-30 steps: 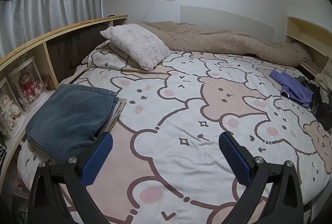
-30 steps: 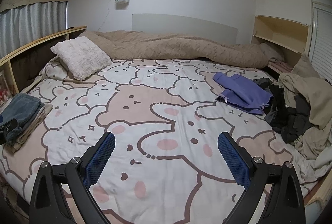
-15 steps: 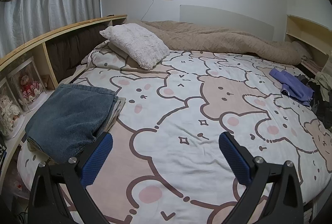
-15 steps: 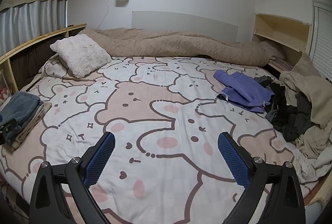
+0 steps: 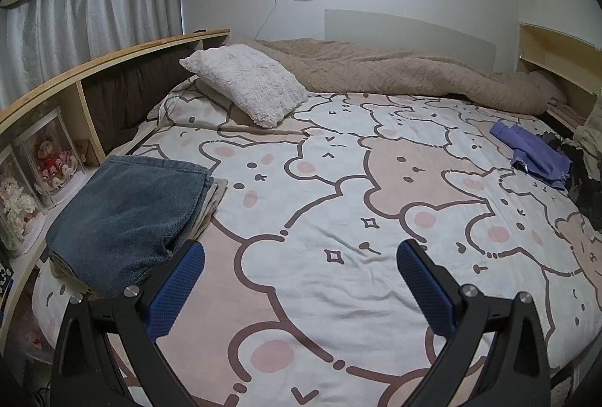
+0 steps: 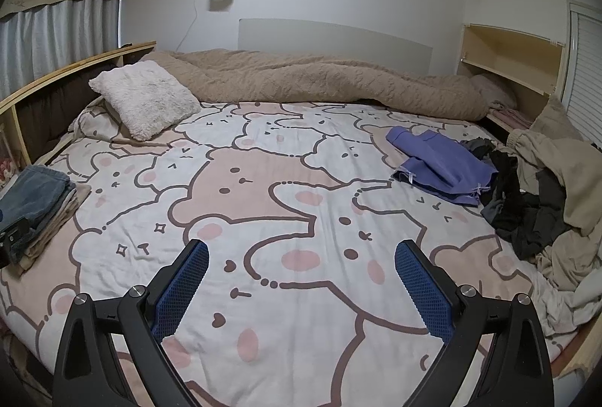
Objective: Fold clothes
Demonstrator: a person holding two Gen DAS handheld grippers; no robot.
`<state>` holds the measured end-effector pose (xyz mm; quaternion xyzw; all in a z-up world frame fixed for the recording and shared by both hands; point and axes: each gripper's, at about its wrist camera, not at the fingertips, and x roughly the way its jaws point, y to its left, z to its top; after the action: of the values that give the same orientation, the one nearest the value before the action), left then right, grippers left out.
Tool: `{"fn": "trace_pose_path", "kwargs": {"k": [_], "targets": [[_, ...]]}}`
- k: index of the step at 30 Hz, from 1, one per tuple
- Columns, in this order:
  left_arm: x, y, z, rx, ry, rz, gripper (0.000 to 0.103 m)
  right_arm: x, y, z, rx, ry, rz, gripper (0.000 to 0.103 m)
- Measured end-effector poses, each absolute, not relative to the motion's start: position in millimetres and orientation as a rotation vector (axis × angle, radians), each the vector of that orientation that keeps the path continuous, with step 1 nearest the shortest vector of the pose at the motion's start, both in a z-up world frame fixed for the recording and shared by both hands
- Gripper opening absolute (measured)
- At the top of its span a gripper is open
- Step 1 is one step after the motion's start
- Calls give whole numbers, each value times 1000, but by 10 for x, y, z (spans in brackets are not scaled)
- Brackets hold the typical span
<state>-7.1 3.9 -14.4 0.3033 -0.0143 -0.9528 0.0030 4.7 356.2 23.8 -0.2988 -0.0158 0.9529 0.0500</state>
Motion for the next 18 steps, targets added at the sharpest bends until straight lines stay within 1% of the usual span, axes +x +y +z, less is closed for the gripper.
{"fn": "trace_pose_path", "kwargs": {"k": [18], "targets": [[-175, 103, -235, 1015, -37, -2988, 103, -72, 3614, 165, -940, -47, 2893, 99]]}}
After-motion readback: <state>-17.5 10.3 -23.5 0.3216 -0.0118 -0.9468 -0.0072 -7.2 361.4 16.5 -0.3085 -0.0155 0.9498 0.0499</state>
